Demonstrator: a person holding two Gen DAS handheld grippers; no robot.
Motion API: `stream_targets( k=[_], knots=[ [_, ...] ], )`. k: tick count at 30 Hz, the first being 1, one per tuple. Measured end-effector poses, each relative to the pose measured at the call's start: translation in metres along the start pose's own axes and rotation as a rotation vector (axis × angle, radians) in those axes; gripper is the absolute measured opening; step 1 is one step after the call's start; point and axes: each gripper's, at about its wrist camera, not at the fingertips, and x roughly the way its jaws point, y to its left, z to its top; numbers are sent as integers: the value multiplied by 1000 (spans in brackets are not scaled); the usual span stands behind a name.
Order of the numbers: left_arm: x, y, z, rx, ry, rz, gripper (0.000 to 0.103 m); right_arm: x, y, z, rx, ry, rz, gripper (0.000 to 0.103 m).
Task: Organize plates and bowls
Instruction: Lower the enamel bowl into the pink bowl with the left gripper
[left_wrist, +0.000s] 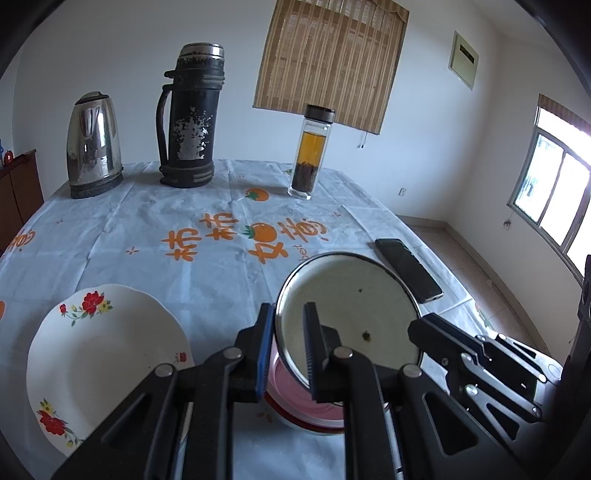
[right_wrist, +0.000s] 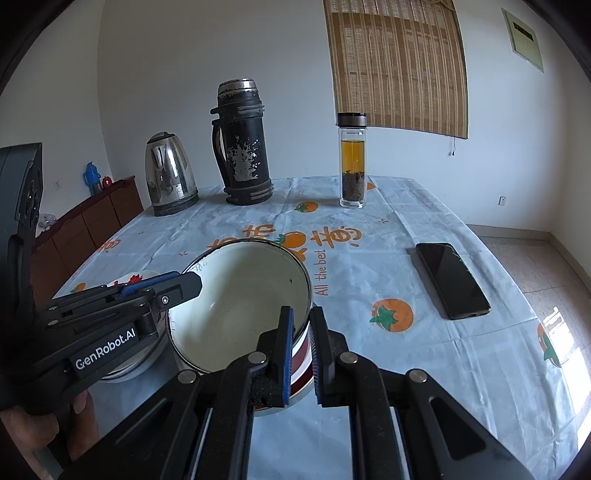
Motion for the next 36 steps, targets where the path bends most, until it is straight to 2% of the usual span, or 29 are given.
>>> stream_targets(
  k=[36],
  knots=[
    [22,0,-10,9,104,27,13,21,-4,-8,7,91,7,11]
  ],
)
